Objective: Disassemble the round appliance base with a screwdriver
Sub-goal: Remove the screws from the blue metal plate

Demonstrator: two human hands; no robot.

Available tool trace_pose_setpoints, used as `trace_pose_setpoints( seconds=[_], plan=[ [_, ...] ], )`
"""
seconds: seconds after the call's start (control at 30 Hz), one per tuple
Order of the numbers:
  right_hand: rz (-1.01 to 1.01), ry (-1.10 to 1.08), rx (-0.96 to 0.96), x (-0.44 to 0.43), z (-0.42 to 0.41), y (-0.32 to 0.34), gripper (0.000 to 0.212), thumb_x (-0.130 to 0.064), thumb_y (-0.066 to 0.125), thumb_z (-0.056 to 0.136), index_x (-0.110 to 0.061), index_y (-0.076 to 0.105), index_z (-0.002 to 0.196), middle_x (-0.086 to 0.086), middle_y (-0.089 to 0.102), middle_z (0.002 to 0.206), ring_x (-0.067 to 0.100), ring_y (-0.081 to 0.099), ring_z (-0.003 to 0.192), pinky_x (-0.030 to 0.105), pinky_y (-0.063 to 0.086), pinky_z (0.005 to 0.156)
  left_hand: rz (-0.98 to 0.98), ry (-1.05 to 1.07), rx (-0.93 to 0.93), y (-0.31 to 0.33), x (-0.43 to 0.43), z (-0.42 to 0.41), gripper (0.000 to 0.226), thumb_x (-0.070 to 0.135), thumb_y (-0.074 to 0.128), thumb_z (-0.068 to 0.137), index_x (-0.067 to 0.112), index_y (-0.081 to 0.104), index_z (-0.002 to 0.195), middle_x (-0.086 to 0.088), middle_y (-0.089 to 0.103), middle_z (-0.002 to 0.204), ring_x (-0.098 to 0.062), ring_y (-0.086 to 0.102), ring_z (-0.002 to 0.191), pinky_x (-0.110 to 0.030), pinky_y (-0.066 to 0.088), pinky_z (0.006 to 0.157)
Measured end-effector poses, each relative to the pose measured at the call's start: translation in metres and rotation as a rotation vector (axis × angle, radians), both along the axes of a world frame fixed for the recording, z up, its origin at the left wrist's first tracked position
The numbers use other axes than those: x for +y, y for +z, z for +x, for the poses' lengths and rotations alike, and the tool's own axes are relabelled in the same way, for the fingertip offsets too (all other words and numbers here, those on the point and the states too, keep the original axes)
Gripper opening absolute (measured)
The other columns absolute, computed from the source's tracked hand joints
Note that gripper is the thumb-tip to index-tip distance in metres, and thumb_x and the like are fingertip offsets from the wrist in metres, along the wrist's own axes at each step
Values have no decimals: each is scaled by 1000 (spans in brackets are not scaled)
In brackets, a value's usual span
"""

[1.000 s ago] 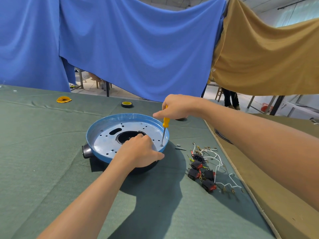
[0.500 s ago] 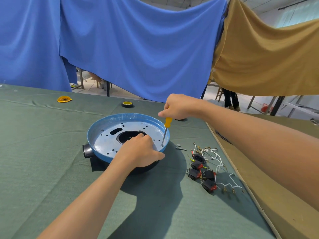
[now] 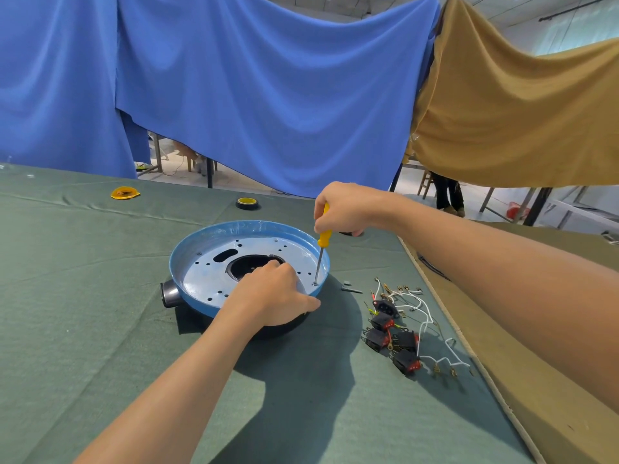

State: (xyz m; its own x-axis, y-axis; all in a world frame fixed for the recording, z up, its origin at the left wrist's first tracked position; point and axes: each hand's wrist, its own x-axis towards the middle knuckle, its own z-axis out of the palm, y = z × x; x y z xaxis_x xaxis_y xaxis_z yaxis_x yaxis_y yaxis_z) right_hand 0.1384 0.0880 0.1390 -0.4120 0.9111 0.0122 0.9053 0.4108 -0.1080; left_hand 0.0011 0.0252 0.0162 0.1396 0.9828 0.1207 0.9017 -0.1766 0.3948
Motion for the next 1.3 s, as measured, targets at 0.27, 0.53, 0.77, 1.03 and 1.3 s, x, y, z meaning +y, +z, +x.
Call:
trace_pose_setpoints(
  seconds=[0.27, 0.53, 0.77, 1.03, 1.3],
  plan=[
    [154, -6, -47, -1, 1, -6, 37, -36, 55, 90, -3, 63, 75, 12, 48, 61, 18, 41, 56, 27, 35, 52, -27, 15, 13, 2, -1, 1, 43, 62, 62, 76, 23, 46, 63, 1, 49, 90, -22, 53, 86, -35, 41, 68],
    [103, -34, -24, -3, 2, -3, 51, -51, 52, 90, -11, 49, 60, 0, 41, 50, 16, 38, 46, 23, 32, 44, -35, 39, 51, 5, -3, 2, 49, 70, 59, 75, 24, 47, 64, 4, 42, 74, -23, 48, 81, -34, 33, 64],
    [-41, 57, 110, -5, 7, -1, 8, -23, 58, 88, -26, 59, 81, -6, 54, 74, 10, 51, 59, 12, 36, 33, -55, 21, -1, 13, -5, 2, 64, 66, 38, 92, 24, 50, 139, -1, 44, 144, -28, 32, 134, -46, 24, 109],
    [113, 85, 11, -3, 5, -7, 43, -45, 52, 93, -7, 58, 74, 3, 45, 61, 20, 42, 60, 29, 32, 51, -3, -102, 0, 35, 17, -8, 40, 12, 64, 91, 13, 60, 130, -5, 65, 125, -20, 60, 104, -28, 47, 90],
    [-133, 135, 79, -8, 12, 4, 9, -24, 58, 89, -24, 57, 98, 0, 59, 94, 10, 56, 68, 17, 46, 45, -7, -183, -59, 21, 32, -1, 11, 17, 69, 84, 21, 78, 88, 6, 66, 71, -11, 49, 61, -11, 35, 52]
  ],
)
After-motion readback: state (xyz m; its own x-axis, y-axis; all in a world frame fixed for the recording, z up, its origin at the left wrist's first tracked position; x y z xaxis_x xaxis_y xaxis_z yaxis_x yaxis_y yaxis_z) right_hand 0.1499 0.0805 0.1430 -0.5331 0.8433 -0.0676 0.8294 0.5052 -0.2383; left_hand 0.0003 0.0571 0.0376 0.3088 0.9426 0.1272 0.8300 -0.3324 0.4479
